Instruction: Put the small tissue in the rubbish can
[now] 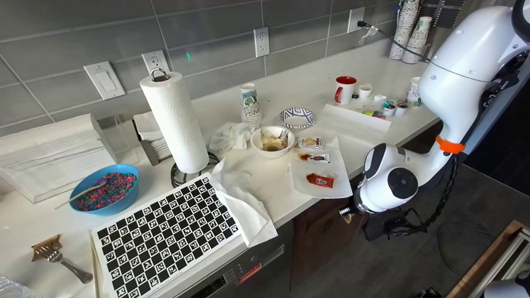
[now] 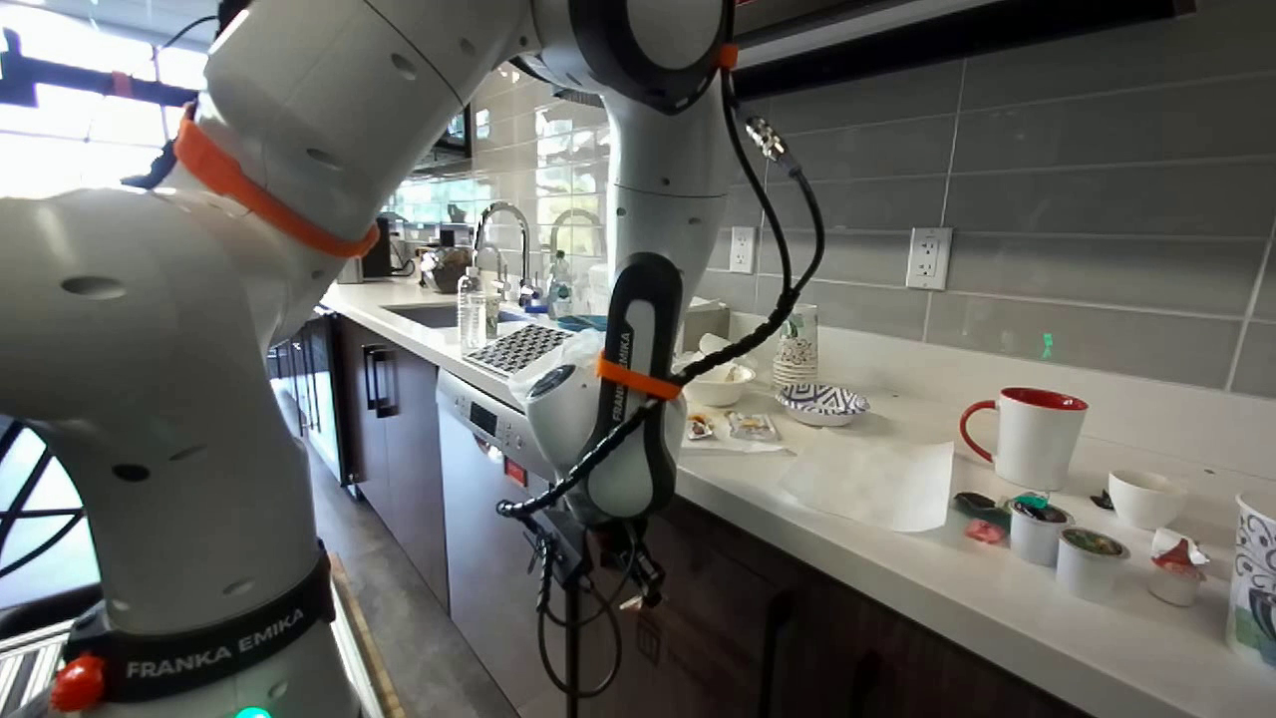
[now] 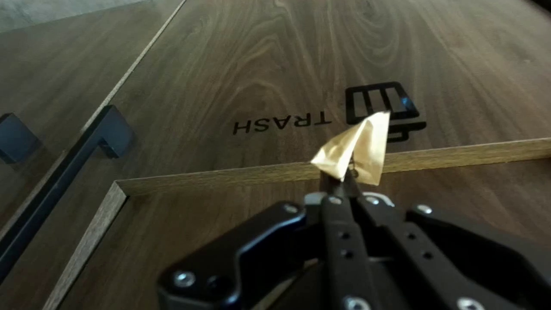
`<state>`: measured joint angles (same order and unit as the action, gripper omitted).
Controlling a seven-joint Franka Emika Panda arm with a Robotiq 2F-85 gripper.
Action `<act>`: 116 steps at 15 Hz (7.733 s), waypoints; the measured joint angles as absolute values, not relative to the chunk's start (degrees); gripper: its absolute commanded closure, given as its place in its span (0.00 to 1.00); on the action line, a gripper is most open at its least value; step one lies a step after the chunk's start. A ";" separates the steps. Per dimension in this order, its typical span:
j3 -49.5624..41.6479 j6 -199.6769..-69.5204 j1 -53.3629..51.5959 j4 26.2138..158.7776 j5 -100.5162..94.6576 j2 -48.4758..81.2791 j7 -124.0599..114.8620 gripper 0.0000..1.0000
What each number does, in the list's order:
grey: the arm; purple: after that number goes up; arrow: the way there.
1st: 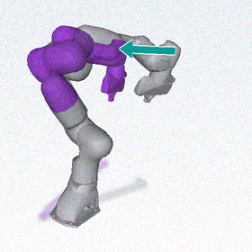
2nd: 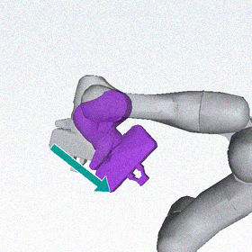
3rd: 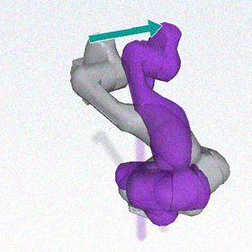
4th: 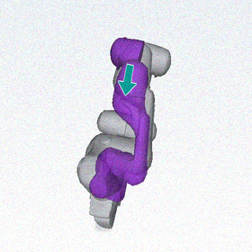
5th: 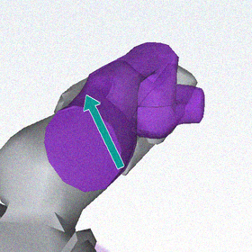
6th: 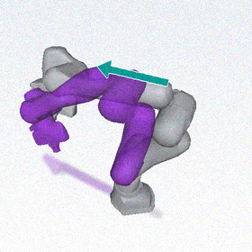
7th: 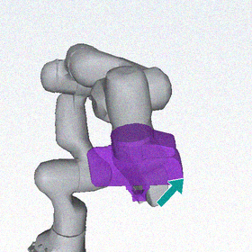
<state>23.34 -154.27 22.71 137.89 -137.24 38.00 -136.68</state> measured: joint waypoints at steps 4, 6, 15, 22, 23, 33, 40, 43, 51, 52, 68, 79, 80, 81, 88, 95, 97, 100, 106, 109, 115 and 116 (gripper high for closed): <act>22.21 -152.53 22.70 136.19 -141.38 39.44 -139.34 1.00; 21.79 -151.82 22.70 135.44 -143.03 39.84 -140.38 1.00; 26.31 -148.11 27.09 133.62 -143.60 42.86 -140.49 1.00; 29.97 -147.53 31.28 133.24 -143.60 45.46 -139.93 1.00; 30.33 -147.05 31.68 133.20 -143.60 45.85 -139.73 1.00; 28.10 -141.93 28.89 131.43 -143.60 49.37 -140.03 0.99; 25.09 -141.92 24.70 131.28 -143.60 48.34 -141.11 1.00; 22.33 -140.32 20.56 131.24 -143.60 47.54 -140.91 1.00; 18.06 -134.29 12.96 131.49 -143.60 46.84 -140.63 1.00; 17.71 -133.67 12.34 131.56 -143.60 46.78 -140.45 1.00; 14.26 -128.43 3.63 132.08 -143.59 45.95 -136.55 1.00; 5.32 -128.43 -8.47 131.07 -143.60 45.96 -138.54 1.00; 4.56 -128.43 -9.45 130.99 -143.60 45.98 -138.96 1.00; 3.80 -128.43 -10.43 130.90 -143.60 46.02 -139.47 1.00; -1.50 -128.48 -17.11 130.36 -143.60 46.50 -143.07 1.00; -6.98 -129.12 -23.95 129.29 -143.59 47.91 -147.28 1.00; -8.31 -129.32 -25.60 128.78 -143.60 48.60 -148.61 1.00; -10.25 -129.41 -27.95 127.95 -143.60 49.77 -150.52 1.00; -13.53 -130.82 -32.28 126.65 -143.60 51.61 -154.17 0.46; -14.71 -131.87 -34.00 125.96 -143.60 52.55 -155.40 0.25; -15.13 -132.76 -34.27 125.75 -143.59 53.11 -155.57 0.00; -15.14 -133.23 -34.13 125.72 -143.59 53.01 -155.57 0.00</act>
<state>-15.14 -133.23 -34.13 125.72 -143.59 53.01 -155.57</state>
